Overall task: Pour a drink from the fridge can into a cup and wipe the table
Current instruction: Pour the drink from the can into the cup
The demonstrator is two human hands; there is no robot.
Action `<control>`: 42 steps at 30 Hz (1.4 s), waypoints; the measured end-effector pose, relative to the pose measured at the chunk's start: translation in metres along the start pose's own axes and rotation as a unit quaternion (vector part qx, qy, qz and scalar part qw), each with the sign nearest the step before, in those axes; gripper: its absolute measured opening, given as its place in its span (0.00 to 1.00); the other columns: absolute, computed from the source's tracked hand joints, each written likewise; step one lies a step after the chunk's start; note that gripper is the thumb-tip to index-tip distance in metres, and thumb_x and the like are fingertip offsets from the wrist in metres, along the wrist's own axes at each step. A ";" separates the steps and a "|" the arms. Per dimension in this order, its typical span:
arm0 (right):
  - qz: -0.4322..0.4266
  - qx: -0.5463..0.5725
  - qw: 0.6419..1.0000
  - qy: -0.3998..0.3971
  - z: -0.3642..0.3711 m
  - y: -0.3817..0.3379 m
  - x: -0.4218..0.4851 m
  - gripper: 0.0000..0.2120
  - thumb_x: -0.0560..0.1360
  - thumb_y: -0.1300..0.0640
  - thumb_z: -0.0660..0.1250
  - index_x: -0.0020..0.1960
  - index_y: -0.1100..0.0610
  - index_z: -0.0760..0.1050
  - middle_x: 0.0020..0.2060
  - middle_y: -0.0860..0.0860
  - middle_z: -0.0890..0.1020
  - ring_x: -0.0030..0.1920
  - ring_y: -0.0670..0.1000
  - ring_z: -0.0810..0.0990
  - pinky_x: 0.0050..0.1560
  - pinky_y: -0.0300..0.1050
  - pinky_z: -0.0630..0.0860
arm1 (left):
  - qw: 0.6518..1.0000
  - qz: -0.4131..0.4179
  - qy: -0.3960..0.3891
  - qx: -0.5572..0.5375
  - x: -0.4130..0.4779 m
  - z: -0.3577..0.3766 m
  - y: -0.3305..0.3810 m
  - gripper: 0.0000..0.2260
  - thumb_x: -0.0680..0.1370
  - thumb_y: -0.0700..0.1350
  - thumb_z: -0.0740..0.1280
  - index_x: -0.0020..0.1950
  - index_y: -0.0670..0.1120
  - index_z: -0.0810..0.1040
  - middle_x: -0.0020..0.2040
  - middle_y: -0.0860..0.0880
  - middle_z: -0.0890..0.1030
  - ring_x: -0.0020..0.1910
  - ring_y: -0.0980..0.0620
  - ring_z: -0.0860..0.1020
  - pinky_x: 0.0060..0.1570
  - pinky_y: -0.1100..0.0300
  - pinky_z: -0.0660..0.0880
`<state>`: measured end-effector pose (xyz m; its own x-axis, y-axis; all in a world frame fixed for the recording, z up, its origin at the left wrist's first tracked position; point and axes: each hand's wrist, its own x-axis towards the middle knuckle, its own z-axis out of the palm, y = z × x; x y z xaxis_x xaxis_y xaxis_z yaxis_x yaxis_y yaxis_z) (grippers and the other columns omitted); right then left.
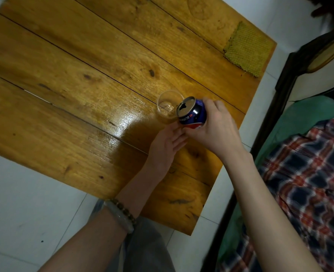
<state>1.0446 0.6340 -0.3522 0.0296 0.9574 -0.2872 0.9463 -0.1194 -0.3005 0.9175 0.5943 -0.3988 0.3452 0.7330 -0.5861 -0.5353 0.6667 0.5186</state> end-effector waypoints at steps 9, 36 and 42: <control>-0.006 -0.011 1.000 0.002 0.000 -0.001 0.001 0.38 0.64 0.44 0.74 0.68 0.56 0.65 0.58 0.55 0.73 0.58 0.56 0.73 0.51 0.48 0.73 | 1.000 -0.010 0.014 -0.006 0.002 -0.001 0.000 0.16 0.81 0.46 0.52 0.66 0.46 0.72 0.60 0.47 0.79 0.61 0.50 0.76 0.64 0.52 0.68; -0.004 -0.022 1.000 -0.002 -0.004 -0.003 0.000 0.39 0.63 0.44 0.74 0.69 0.56 0.64 0.58 0.56 0.73 0.59 0.57 0.73 0.53 0.53 0.75 | 0.999 -0.030 0.032 -0.014 0.001 0.004 0.001 0.16 0.80 0.47 0.56 0.66 0.46 0.72 0.62 0.44 0.78 0.62 0.48 0.76 0.65 0.50 0.68; -0.004 -0.024 1.000 -0.003 -0.003 -0.003 -0.001 0.38 0.64 0.45 0.74 0.69 0.56 0.64 0.58 0.56 0.73 0.59 0.56 0.72 0.52 0.52 0.75 | 0.999 -0.035 0.027 -0.025 0.000 0.004 0.003 0.13 0.81 0.46 0.55 0.61 0.48 0.74 0.58 0.47 0.80 0.61 0.49 0.76 0.66 0.49 0.67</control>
<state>1.0427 0.6346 -0.3480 0.0196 0.9568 -0.2901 0.9611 -0.0980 -0.2584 0.9193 0.5971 -0.3948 0.3421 0.6760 -0.6527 -0.5502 0.7072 0.4441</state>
